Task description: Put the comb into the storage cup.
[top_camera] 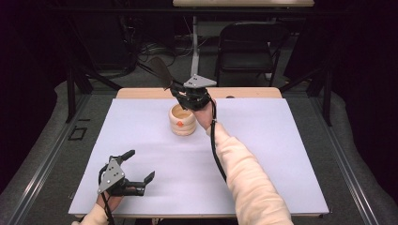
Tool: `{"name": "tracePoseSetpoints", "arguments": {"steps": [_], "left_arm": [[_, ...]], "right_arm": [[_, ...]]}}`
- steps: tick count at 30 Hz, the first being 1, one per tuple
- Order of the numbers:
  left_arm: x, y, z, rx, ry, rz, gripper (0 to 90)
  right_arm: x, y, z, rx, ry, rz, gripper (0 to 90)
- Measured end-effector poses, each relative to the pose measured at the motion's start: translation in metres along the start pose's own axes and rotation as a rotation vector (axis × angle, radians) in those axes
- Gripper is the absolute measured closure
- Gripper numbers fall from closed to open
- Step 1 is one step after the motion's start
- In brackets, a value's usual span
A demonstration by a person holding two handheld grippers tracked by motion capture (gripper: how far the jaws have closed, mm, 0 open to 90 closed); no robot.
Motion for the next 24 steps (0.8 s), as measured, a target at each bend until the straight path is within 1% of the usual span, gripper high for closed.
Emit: {"name": "tracePoseSetpoints", "arguments": {"steps": [8,10,11,15,24], "left_arm": [[0.0001,0.0007,0.0007,-0.003,0.0,0.003,0.2],[-0.0003,-0.0005,0.0012,-0.004,-0.004,0.006,0.2],[-0.0002,-0.0003,0.0014,-0.002,-0.002,-0.002,0.2],[0.0004,0.0001,0.001,-0.005,0.0,-0.002,0.2],[0.0009,0.001,0.0021,-0.006,0.002,-0.001,0.3]], "right_arm": [[-0.0044,0.0012,0.0054,0.007,-0.01,-0.007,72.4],[-0.0056,0.0027,0.0059,0.008,-0.009,-0.003,72.5],[-0.0063,0.0037,0.0061,0.007,-0.01,-0.003,72.5],[-0.0087,0.0064,0.0062,0.003,-0.016,0.003,72.5],[-0.0091,0.0059,0.007,0.01,-0.016,-0.001,72.5]]}}
Point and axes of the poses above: each handheld gripper's, and its own axes: z roughly forward along the jaws, x roughly out of its top, y roughly to its right, the point moved 4 cm from there along z, roughly forward along the jaws, and after that the axes turned 12 degrees about x, right-handed, at the moved point
